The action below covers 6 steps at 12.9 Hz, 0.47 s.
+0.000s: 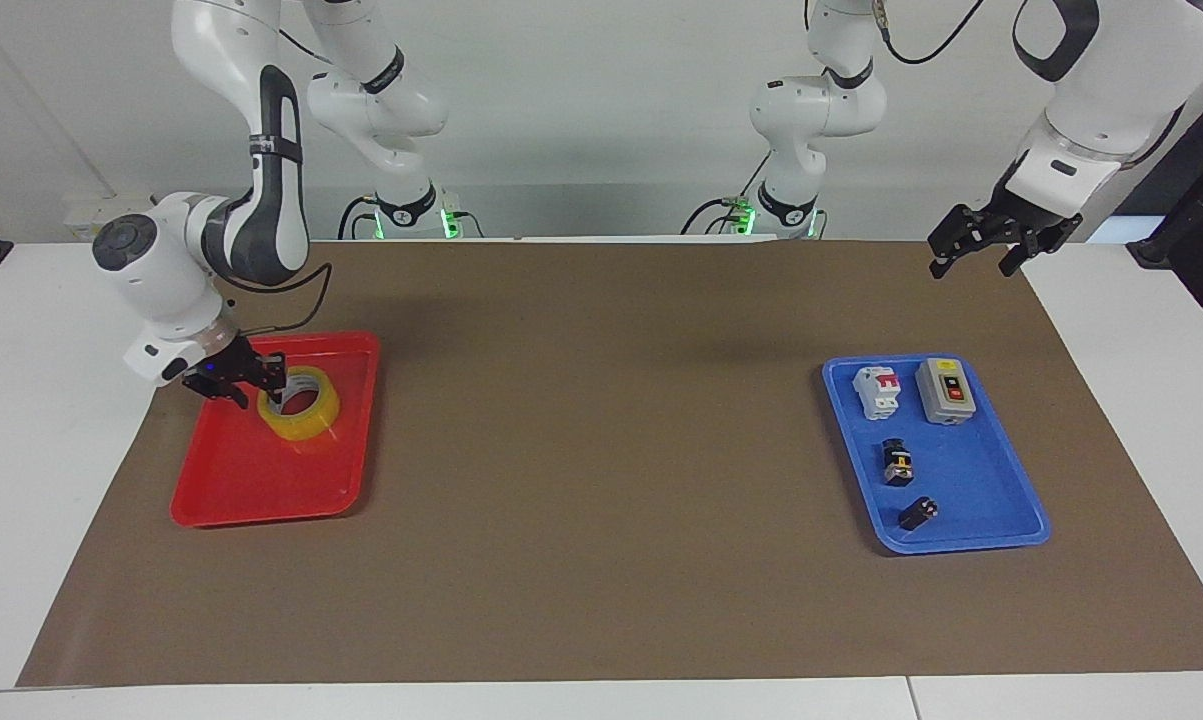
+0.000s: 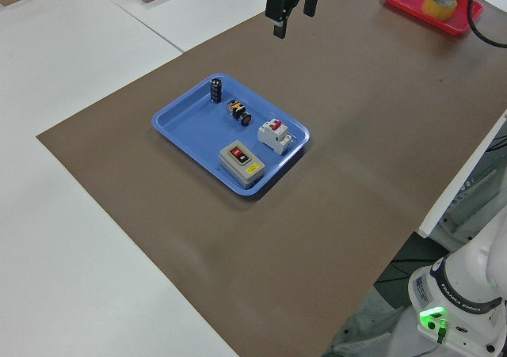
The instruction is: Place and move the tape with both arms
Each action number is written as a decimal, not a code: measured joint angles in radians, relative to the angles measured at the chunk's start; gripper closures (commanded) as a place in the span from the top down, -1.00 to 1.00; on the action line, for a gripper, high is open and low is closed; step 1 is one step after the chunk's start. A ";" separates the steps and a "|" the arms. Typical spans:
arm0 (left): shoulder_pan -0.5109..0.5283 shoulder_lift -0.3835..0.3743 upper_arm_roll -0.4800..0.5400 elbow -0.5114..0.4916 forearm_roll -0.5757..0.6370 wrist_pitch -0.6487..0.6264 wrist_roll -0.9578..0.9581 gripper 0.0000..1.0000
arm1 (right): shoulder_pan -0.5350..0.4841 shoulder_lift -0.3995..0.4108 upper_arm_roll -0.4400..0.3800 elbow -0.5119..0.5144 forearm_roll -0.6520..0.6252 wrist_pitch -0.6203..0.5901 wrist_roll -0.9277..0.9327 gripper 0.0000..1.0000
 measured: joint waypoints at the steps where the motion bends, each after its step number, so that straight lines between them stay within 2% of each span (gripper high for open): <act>1: 0.000 0.000 0.000 0.000 0.000 0.000 0.000 1.00 | 0.001 -0.013 0.004 0.068 0.000 -0.091 0.000 1.00; 4: 0.000 0.000 0.000 0.000 0.000 0.000 0.000 1.00 | 0.002 -0.041 0.020 0.305 0.000 -0.390 0.056 1.00; 6: 0.000 0.000 0.000 0.000 0.000 0.000 0.000 1.00 | 0.003 -0.060 0.047 0.423 0.000 -0.542 0.124 1.00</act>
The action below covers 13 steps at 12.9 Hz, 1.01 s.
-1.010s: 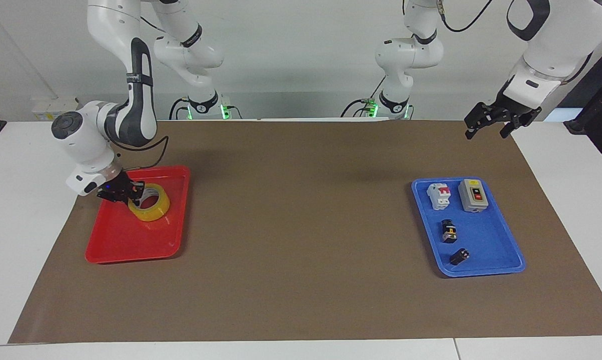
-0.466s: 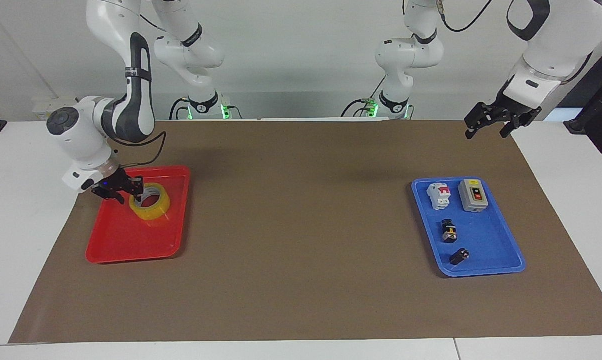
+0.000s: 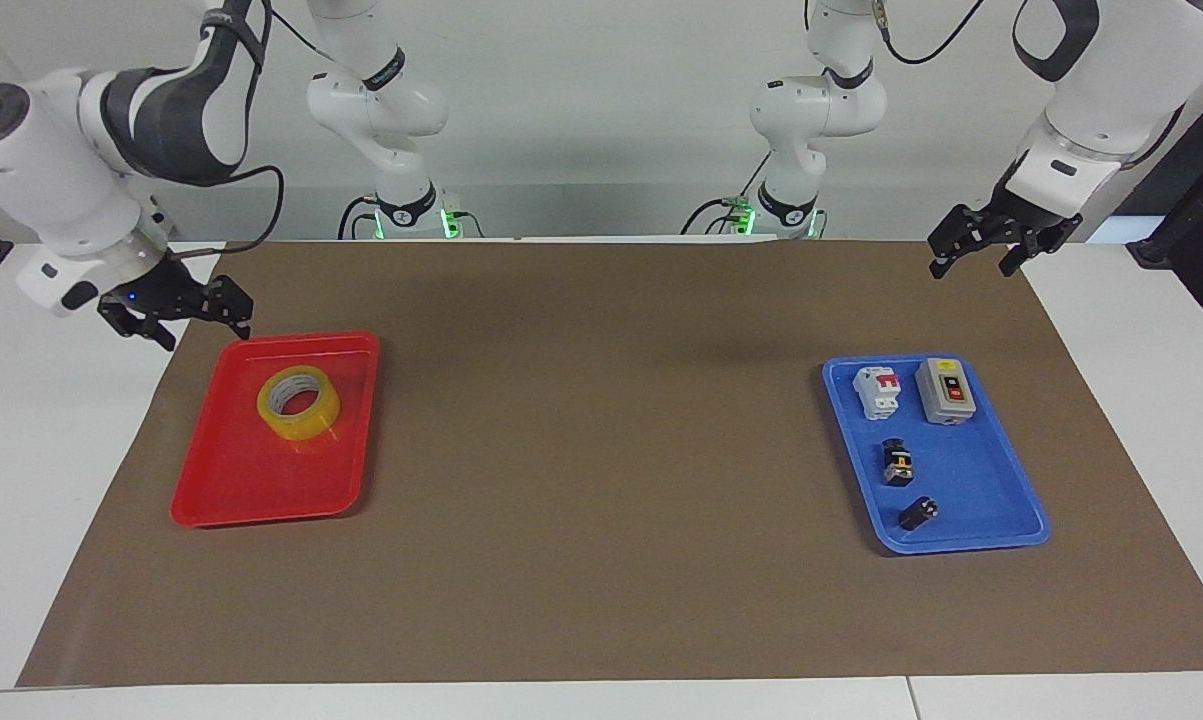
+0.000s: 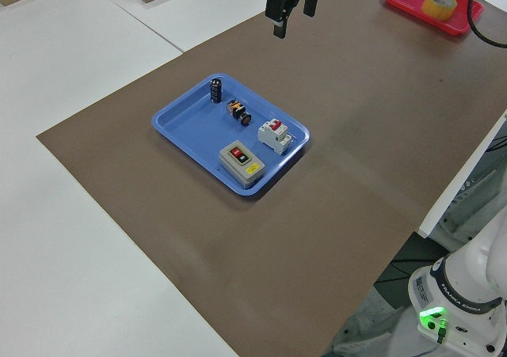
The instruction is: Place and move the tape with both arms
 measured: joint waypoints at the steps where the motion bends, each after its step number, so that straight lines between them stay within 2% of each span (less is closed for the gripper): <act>1: 0.000 0.000 0.000 0.000 0.000 0.000 0.000 1.00 | 0.001 -0.021 0.017 0.030 0.000 -0.048 0.031 1.00; 5: 0.000 0.000 0.000 0.000 0.000 0.000 0.000 1.00 | 0.001 -0.095 0.059 0.056 -0.030 -0.159 0.068 1.00; 7: 0.000 0.000 0.000 0.000 0.000 0.000 0.000 1.00 | 0.000 -0.093 0.057 0.078 -0.078 -0.209 0.074 1.00; 13: 0.000 0.000 0.000 0.000 0.000 0.000 0.000 1.00 | 0.038 -0.061 0.044 0.106 -0.080 -0.217 0.116 1.00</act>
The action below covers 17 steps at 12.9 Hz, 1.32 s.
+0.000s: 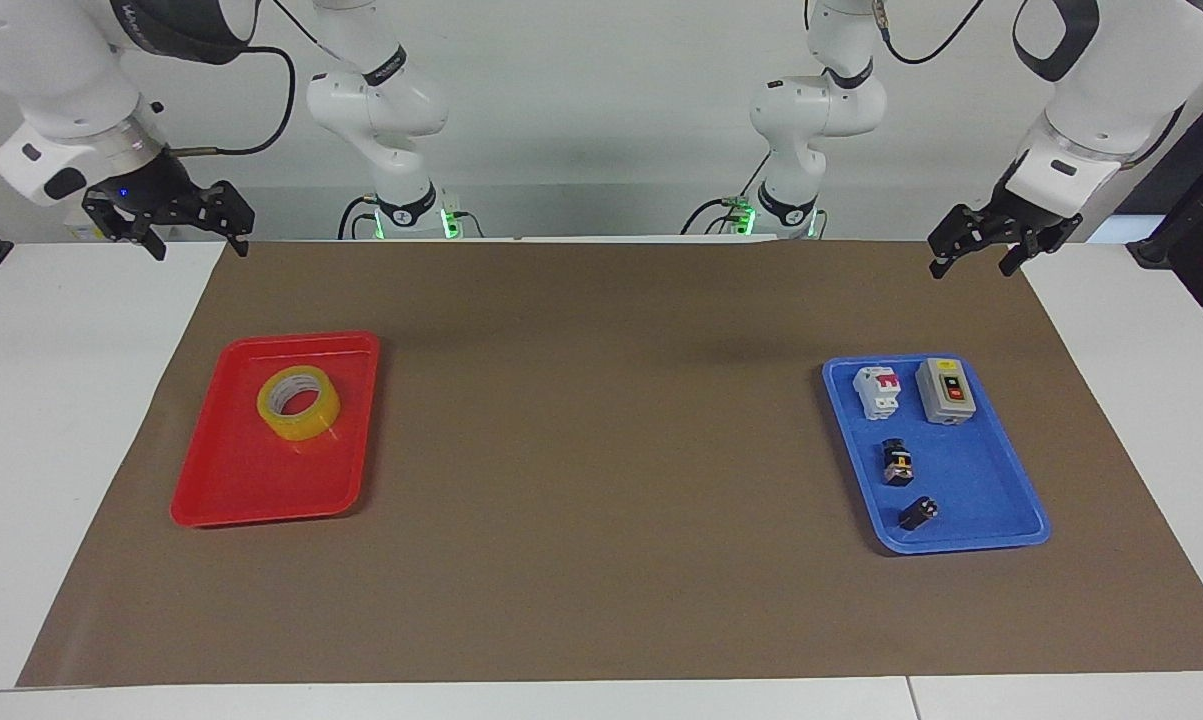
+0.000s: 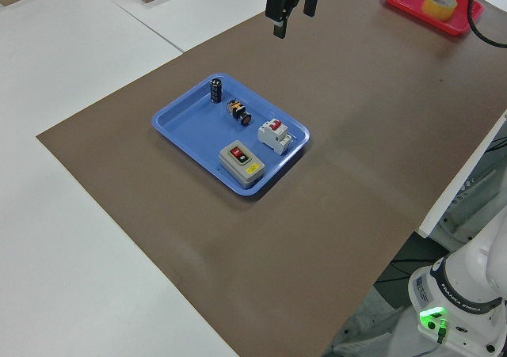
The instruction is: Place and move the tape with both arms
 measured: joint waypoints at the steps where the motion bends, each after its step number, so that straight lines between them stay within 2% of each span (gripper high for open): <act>1: 0.000 0.000 0.000 0.000 0.000 0.000 0.000 1.00 | 0.008 0.006 0.001 0.007 0.000 0.000 0.016 1.00; 17: 0.000 0.000 0.000 0.000 0.000 0.000 0.000 1.00 | 0.009 0.009 -0.016 0.027 0.004 0.008 0.023 1.00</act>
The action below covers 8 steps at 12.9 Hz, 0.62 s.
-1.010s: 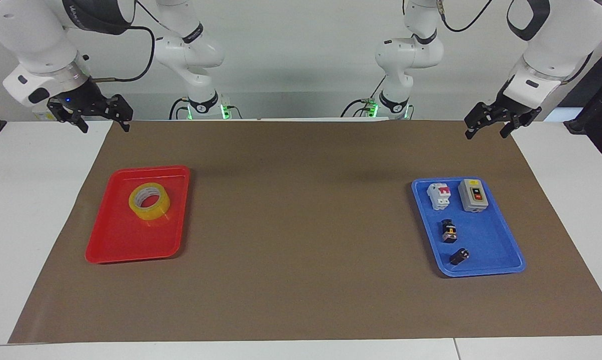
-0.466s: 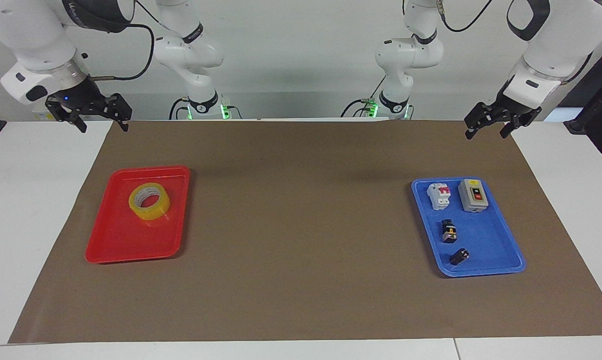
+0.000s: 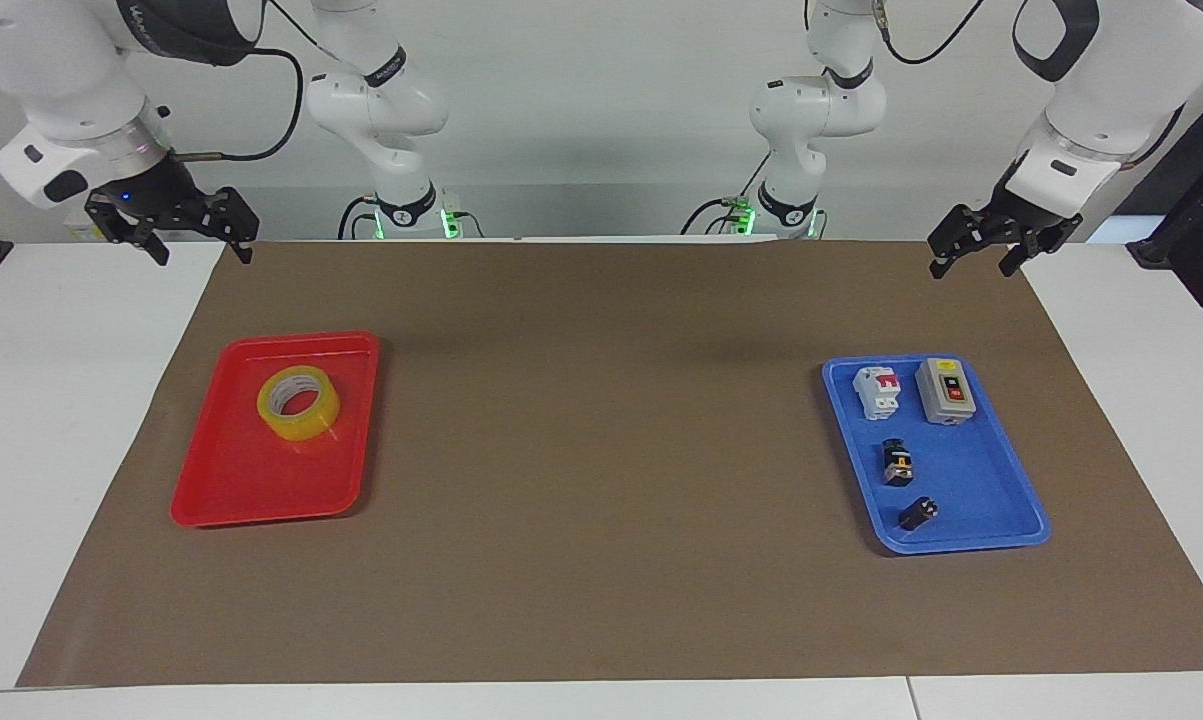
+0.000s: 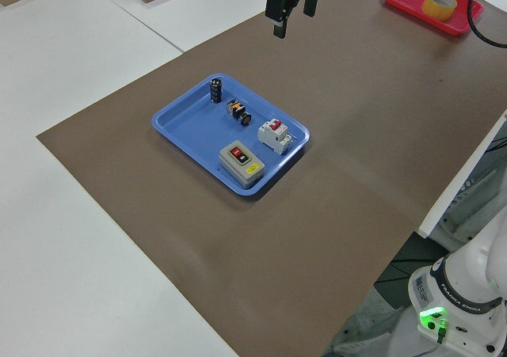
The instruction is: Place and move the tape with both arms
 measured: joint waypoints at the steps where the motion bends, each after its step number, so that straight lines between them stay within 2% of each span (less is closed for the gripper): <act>1: 0.000 0.000 0.000 0.000 0.000 0.000 0.000 1.00 | 0.000 0.000 -0.001 0.000 0.001 0.000 0.000 1.00; 8: 0.000 0.000 0.000 0.000 0.000 0.000 0.000 1.00 | 0.000 0.002 0.000 0.000 0.040 0.003 0.000 1.00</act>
